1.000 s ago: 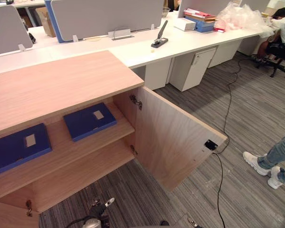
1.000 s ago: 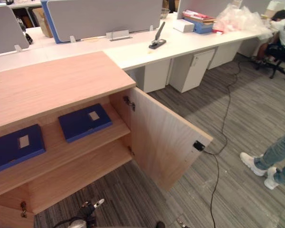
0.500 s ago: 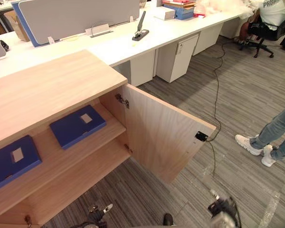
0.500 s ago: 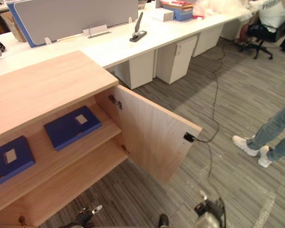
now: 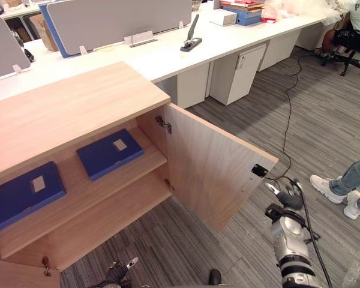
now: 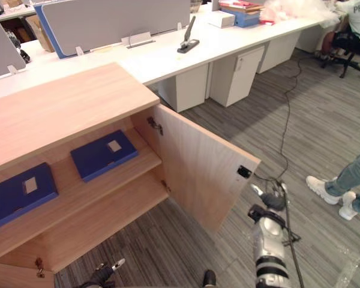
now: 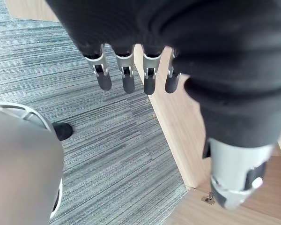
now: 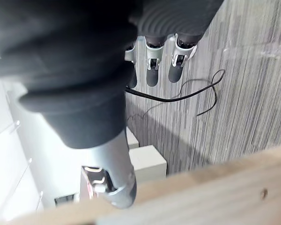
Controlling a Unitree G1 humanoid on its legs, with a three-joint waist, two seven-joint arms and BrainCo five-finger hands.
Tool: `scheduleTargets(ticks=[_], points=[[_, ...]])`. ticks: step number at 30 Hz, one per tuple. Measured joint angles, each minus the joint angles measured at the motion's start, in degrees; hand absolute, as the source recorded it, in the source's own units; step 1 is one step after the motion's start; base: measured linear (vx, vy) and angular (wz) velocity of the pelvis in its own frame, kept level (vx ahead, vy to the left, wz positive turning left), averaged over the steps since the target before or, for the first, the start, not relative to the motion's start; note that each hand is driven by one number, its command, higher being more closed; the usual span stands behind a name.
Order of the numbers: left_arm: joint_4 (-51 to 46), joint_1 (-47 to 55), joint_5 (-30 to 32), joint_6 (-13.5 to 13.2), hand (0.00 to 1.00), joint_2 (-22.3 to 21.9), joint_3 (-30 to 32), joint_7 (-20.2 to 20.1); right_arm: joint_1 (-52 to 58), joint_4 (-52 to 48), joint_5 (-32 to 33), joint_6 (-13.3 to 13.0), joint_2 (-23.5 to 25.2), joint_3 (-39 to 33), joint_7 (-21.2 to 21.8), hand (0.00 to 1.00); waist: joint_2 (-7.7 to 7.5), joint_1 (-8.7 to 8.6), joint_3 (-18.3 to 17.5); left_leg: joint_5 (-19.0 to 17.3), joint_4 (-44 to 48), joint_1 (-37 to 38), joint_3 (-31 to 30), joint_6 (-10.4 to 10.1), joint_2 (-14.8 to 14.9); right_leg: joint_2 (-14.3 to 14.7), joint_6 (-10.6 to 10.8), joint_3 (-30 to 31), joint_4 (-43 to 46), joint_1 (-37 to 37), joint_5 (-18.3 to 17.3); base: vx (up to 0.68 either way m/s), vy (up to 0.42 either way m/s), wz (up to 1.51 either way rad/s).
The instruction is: Walk over to the cabinet, pick up the folder, carry it to the office cabinet, place the folder inside the office cabinet, then close the office cabinet door
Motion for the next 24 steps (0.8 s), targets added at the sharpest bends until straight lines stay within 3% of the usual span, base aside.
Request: scheduleTargets(ticks=[6,16,21,24], points=[[-0.1,0.0,-0.2,0.1,0.0,0.3,1.2,-0.1,-1.5,-0.3,2.4,-0.3,-1.1,10.4,4.3,0.0,0.14,0.27,1.0,0.2,0.4,-0.1,-0.6,-0.4,0.3,0.2,-0.1,-0.1,0.0,0.0,0.4,-0.02,0.004,0.02],[0.4,0.4,0.0,0.7,0.0,0.7,1.9,-1.4,-1.0,-4.0,6.7,0.5,-9.6,25.7,11.3,0.0,0.26,-1.6,1.4,0.2,2.2,0.0,-1.2,-0.8,1.7,1.5,-0.7,0.1,0.3,0.7,0.2,0.02,-0.003,-0.05],[0.6,0.4,0.1,0.7,0.0,0.9,1.9,-2.3,1.1,-12.0,6.3,1.6,-14.3,35.2,15.8,0.0,0.24,-1.78,1.5,1.0,2.0,-0.4,-1.3,-1.5,2.5,2.3,-1.2,0.3,0.0,0.2,-0.5,-0.07,-0.012,-0.02],[1.1,0.2,0.3,0.6,0.0,1.2,1.9,-2.7,1.2,-16.7,1.0,1.8,-17.7,44.1,19.5,0.0,0.18,-1.86,1.5,1.2,2.0,-1.1,-1.5,-1.5,2.7,2.5,-1.2,0.4,0.0,-0.8,-0.5,-0.1,0.011,0.0]])
